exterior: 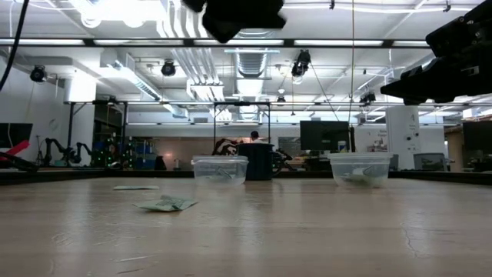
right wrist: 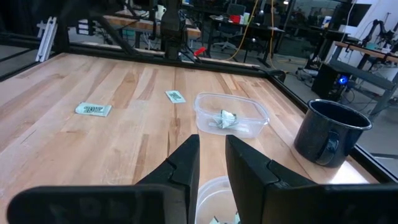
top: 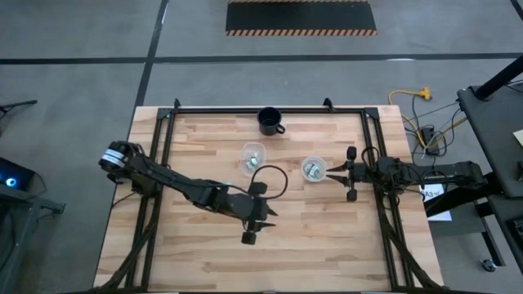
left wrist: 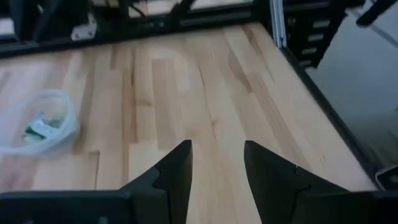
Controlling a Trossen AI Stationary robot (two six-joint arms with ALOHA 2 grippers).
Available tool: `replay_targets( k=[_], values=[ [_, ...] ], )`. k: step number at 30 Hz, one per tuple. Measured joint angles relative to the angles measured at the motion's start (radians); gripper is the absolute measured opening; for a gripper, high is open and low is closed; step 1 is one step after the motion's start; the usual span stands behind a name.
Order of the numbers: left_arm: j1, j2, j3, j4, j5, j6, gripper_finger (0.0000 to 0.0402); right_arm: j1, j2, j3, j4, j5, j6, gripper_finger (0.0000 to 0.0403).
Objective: Pick and place items into bin
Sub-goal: Put the white stevia packet into the left transparent bin
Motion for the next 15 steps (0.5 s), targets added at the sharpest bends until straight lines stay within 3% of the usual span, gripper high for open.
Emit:
replay_targets(
  k=[15],
  values=[
    [0.006, 0.017, -0.025, 0.004, -0.002, 0.006, 0.0128, 0.0, 0.0, 0.0, 0.0, 0.0, 0.0, 0.0068]
  ],
)
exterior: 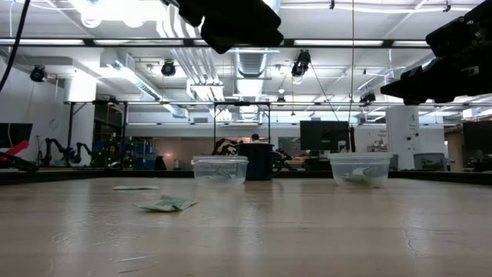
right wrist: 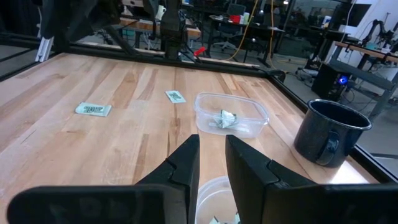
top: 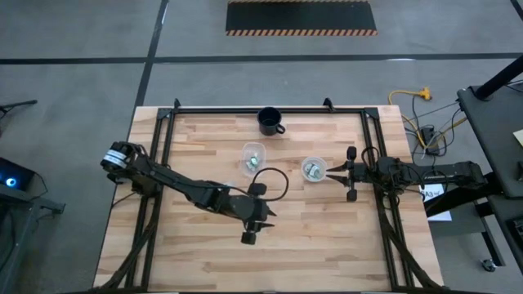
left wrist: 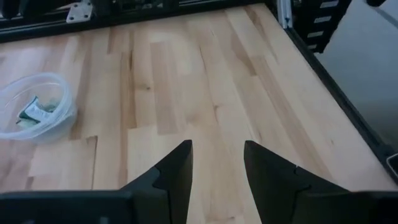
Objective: Pick and place items into bin
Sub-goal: Put the white stevia packet into the left transparent bin
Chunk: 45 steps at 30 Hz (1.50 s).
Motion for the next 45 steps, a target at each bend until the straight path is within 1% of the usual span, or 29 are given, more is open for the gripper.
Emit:
replay_targets(
  k=[3, 5, 7, 10, 13, 14, 15, 16, 19, 22, 31, 35, 36, 39, 43, 45],
  values=[
    [0.0, 0.0, 0.0, 0.0, -0.04, -0.033, 0.0138, 0.0, 0.0, 0.0, 0.0, 0.0, 0.0, 0.0068],
    [0.0, 0.0, 0.0, 0.0, -0.05, -0.053, 0.0163, 0.0, 0.0, 0.0, 0.0, 0.0, 0.0, 0.0068],
    [0.0, 0.001, -0.001, -0.015, -0.054, -0.054, 0.0203, 0.0, 0.0, 0.0, 0.0, 0.0, 0.0, 0.0068],
    [0.0, 0.001, -0.002, -0.055, -0.074, -0.077, 0.0284, 0.0, 0.0, 0.0, 0.0, 0.0, 0.0, 0.0068],
    [0.0, 0.001, -0.003, -0.056, -0.073, -0.112, 0.0362, 0.0, 0.0, 0.0, 0.0, 0.0, 0.0, 0.0068],
    [0.0, 0.0, -0.003, -0.049, -0.076, -0.108, 0.038, 0.0, 0.0, 0.0, 0.0, 0.0, 0.0, 0.0068],
    [0.0, 0.0, -0.002, -0.043, -0.076, -0.093, 0.039, 0.0, 0.0, 0.0, 0.0, 0.0, 0.0, 0.0068],
    [0.004, 0.0, -0.001, -0.041, -0.078, -0.072, 0.0392, 0.0, 0.0, 0.0, 0.0, 0.0, 0.0, 0.0068],
    [0.013, 0.0, 0.0, -0.018, -0.079, -0.007, 0.0378, 0.0, 0.0, 0.0, 0.0, 0.0, 0.0, 0.0068],
    [0.014, 0.0, 0.0, -0.009, -0.079, -0.004, 0.0369, 0.0, 0.0, 0.0, 0.0, 0.0, 0.0, 0.0068],
    [0.013, 0.0, 0.0, -0.012, -0.076, -0.007, 0.0368, 0.0, 0.0, 0.0, 0.0, 0.0, 0.0, 0.0068],
    [0.013, 0.002, 0.0, -0.079, -0.075, -0.009, 0.0368, 0.0, 0.0, 0.0, 0.0, 0.0, 0.0, 0.0068],
    [0.013, 0.002, 0.0, -0.092, -0.076, -0.02, 0.0368, 0.0, 0.0, 0.0, 0.0, 0.0, 0.0, 0.0068],
    [0.013, 0.002, -0.001, -0.15, -0.07, -0.116, 0.0368, 0.0, 0.0, 0.0, 0.0, 0.0, 0.0, 0.0068],
    [0.013, 0.003, -0.002, -0.251, 0.003, -0.203, 0.0368, 0.0, 0.0, 0.0, 0.0, 0.0, 0.0, 0.0068],
    [0.013, 0.003, -0.002, -0.292, 0.01, -0.239, 0.0368, 0.0, 0.0, 0.0, 0.0, 0.0, 0.0, 0.0068]
  ],
)
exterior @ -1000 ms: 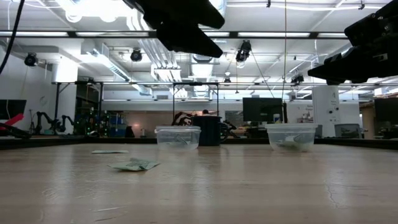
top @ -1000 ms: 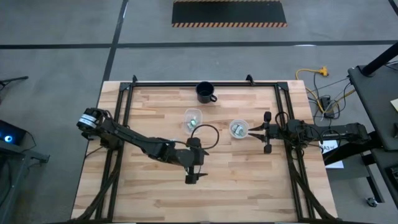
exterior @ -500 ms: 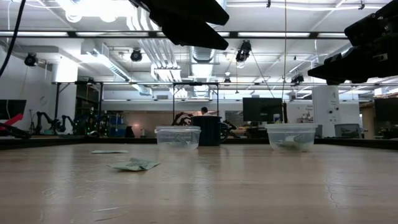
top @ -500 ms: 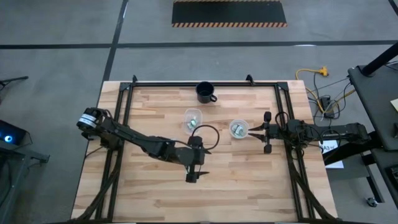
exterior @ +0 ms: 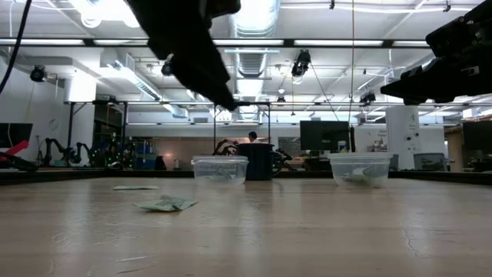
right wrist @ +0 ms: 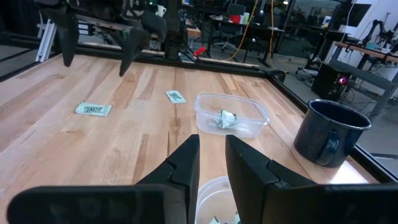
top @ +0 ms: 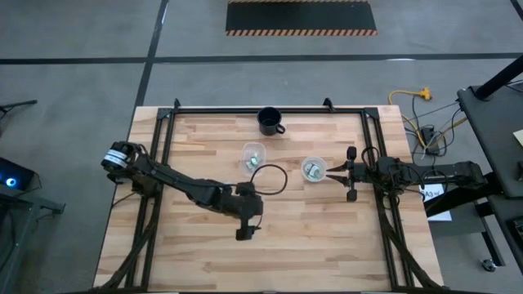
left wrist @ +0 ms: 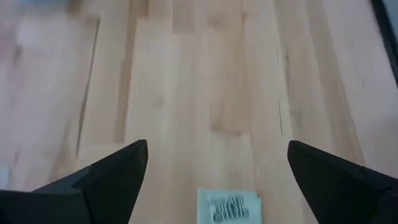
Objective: Pick and place items into bin
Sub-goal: Put the white stevia packet into the left transparent bin
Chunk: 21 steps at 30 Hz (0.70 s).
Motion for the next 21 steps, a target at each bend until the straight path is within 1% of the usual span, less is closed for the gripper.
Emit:
replay_targets(
  k=[2, 6, 13, 21],
  values=[
    [0.0, 0.0, 0.0, -0.029, 0.007, -0.034, 0.0368, 0.0, 0.0, 0.0, 0.0, 0.0, 0.0, 0.0068],
    [-0.002, 0.0, 0.0, -0.074, 0.045, -0.033, 0.0368, 0.0, 0.0, 0.0, 0.0, 0.0, 0.0, 0.0068],
    [-0.034, 0.0, -0.001, -0.124, 0.053, -0.032, 0.0367, 0.0, 0.0, 0.0, 0.0, 0.0, 0.0, 0.0068],
    [-0.079, 0.0, -0.001, -0.121, 0.047, -0.033, 0.0367, 0.0, 0.0, 0.0, 0.0, 0.0, 0.0, 0.0068]
  ],
)
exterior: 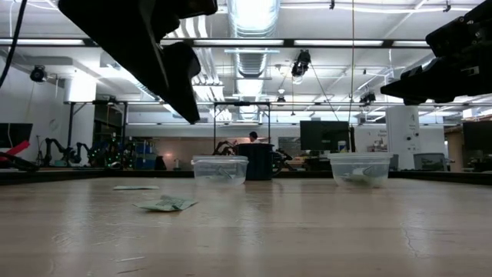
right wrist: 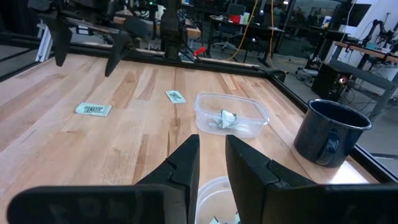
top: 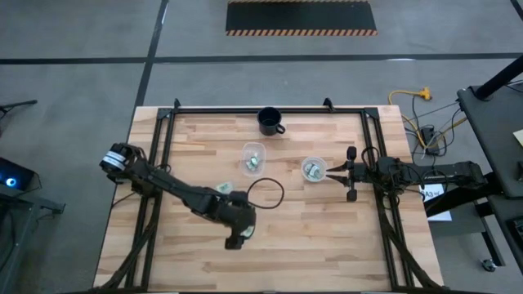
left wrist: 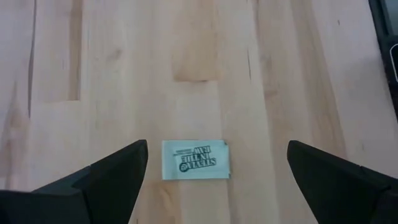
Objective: Pick and place items into bin
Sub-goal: Put the white stevia packet into the left transparent bin
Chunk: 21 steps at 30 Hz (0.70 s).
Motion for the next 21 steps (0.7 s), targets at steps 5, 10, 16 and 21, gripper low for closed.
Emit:
replay_targets(
  k=[5, 10, 16, 21],
  values=[
    [-0.011, 0.021, 0.0, 0.012, -0.007, -0.048, 0.0367, 0.0, 0.0, 0.0, 0.0, 0.0, 0.0, 0.0068],
    [-0.021, 0.114, 0.004, 0.009, -0.023, -0.043, 0.0367, 0.0, -0.001, 0.0, 0.0, 0.0, 0.0, 0.0068],
    [-0.021, 0.215, 0.012, -0.009, -0.02, -0.043, 0.0367, 0.0, -0.001, 0.0, 0.0, 0.001, 0.0, 0.0068],
    [-0.021, 0.228, 0.016, -0.005, -0.02, -0.044, 0.0367, 0.0, 0.0, 0.0, 0.0, 0.0, 0.0, 0.0068]
  ],
)
